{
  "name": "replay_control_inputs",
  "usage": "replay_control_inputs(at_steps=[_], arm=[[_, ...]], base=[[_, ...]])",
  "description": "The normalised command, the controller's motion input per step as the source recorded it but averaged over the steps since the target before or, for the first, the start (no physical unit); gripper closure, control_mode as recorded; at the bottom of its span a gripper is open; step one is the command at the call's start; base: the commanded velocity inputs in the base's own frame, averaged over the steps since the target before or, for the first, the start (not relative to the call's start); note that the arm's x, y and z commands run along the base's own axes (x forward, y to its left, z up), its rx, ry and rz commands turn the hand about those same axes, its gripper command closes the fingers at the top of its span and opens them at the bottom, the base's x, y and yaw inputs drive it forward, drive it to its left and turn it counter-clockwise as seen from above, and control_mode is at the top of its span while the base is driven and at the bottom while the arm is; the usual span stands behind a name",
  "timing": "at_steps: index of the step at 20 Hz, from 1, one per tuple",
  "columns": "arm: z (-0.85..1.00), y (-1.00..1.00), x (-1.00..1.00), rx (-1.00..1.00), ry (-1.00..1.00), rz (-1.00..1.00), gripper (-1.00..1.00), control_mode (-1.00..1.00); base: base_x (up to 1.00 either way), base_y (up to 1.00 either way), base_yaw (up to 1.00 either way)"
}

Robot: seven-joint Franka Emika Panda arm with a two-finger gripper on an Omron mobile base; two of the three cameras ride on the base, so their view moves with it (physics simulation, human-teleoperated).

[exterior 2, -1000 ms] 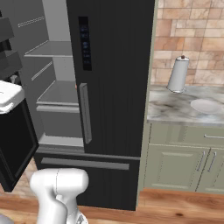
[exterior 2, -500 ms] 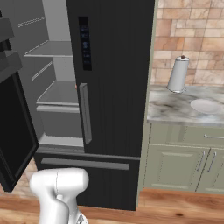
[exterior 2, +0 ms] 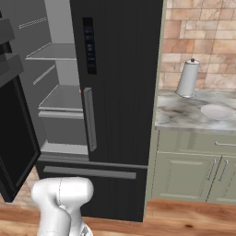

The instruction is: Place the steak on the counter behind the older steak on the same shelf of the fridge to maintain FIFO order. Close the fridge door when finished.

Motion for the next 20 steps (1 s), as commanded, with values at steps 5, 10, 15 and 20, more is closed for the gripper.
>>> replay_control_inputs(at_steps=[5, 10, 15, 20], arm=[[-0.15, 0.71, 0.14, -0.08, 0.13, -0.18, -1.00, -1.00], [-0.20, 0.61, 0.45, -0.12, 0.12, -0.16, -1.00, -1.00], [-0.19, 0.48, 0.62, -0.15, 0.06, -0.10, -1.00, -1.00], [-0.28, 0.14, 0.68, -0.10, 0.00, -0.05, -1.00, -1.00]], base=[[0.00, 0.00, 0.00], [0.00, 0.00, 0.00], [0.00, 0.00, 0.00], [0.00, 0.00, 0.00]])
